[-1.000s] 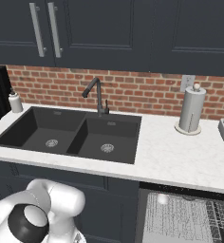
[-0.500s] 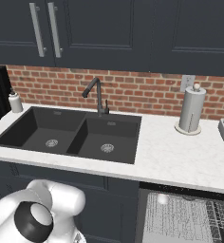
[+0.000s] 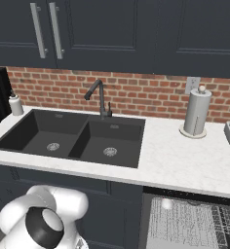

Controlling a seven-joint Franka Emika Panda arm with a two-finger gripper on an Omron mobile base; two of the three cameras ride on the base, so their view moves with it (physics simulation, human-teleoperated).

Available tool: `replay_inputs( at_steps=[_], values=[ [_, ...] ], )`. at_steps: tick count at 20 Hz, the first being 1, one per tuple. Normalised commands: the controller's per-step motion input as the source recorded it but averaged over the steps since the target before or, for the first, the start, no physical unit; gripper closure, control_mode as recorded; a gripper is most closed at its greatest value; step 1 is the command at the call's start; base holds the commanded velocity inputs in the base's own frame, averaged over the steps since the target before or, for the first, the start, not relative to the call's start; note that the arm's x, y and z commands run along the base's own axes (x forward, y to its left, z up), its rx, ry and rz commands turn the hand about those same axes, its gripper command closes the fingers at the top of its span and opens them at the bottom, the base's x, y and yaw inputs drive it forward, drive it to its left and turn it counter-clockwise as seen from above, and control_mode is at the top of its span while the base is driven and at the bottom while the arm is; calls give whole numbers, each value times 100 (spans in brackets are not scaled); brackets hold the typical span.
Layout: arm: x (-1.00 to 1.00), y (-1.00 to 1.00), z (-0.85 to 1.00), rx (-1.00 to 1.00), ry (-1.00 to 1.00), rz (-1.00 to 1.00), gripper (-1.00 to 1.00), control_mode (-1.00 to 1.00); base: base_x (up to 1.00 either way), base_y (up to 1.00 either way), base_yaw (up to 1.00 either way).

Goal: Pick up the cup and bowl from the counter, place them in the dishwasher, and close the dishwasher door.

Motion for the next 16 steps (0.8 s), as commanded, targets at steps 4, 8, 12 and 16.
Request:
replay_inputs(
  at_steps=[4,8,12,16],
  values=[
    [-25,-58,-6,26,0,-14,-100,-100,0,0,0],
    [-29,-69,-6,28,0,-14,-100,-100,0,0,0],
    [-17,-74,-15,29,0,-12,-100,-100,0,0,0],
    [-1,-69,-24,32,-1,-8,-100,-100,0,0,0]
  ],
)
